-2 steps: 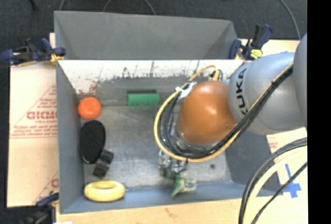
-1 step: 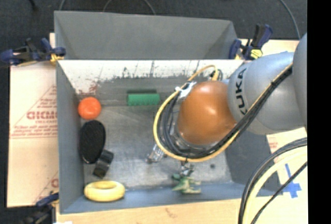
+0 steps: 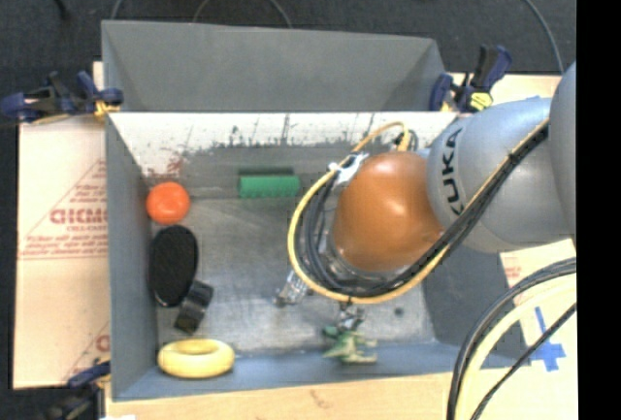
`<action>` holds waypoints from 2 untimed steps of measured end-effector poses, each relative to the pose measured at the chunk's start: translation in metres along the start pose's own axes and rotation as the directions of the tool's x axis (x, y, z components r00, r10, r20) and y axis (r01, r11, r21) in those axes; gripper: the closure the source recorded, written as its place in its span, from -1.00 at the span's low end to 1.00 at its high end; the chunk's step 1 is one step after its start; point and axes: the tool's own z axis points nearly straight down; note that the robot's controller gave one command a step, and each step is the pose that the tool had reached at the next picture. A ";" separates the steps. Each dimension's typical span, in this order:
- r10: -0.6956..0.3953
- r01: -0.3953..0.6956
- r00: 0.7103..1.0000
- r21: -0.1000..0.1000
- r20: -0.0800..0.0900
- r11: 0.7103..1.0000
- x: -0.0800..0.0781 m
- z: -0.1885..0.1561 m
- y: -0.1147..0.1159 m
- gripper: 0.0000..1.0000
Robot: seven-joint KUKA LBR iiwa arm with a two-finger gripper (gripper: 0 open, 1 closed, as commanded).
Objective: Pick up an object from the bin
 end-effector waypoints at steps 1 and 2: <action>-0.151 0.151 0.988 -0.005 -0.004 0.988 0.005 -0.006 0.004 -1.00; -0.631 0.631 0.776 0.003 0.000 0.776 0.024 -0.013 0.007 1.00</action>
Offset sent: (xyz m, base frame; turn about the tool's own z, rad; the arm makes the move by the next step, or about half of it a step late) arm -0.0224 -0.0174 0.0105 -0.6869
